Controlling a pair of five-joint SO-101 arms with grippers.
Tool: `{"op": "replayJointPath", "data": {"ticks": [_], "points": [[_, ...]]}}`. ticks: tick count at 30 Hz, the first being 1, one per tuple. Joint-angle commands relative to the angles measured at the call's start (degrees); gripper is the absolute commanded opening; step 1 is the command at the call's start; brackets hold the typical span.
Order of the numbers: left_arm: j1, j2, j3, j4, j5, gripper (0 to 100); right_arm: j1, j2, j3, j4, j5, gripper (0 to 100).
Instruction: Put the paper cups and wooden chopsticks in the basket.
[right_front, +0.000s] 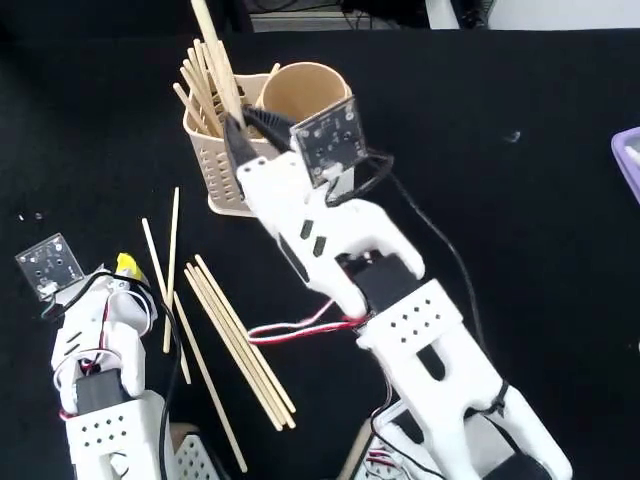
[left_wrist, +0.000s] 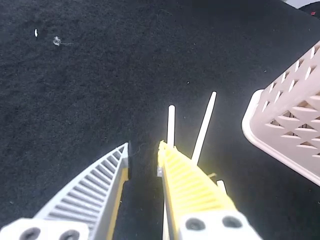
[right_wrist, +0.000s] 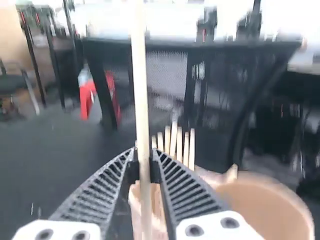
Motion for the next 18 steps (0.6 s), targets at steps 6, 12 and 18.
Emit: {"op": "replayJointPath", "data": {"ticks": [6,12,18], "points": [[0.66,-0.62,-0.75,-1.67,-0.44,11,-0.62,14.46,-12.97,-13.89,-0.09,1.1],[0.66,-0.62,-0.75,-1.67,-0.44,11,-0.44,24.66,-18.68,-18.29,-0.09,1.1],[0.66,-0.62,-0.75,-1.67,-0.44,11,-0.26,33.01,-22.81,-18.29,0.00,1.1]]}}
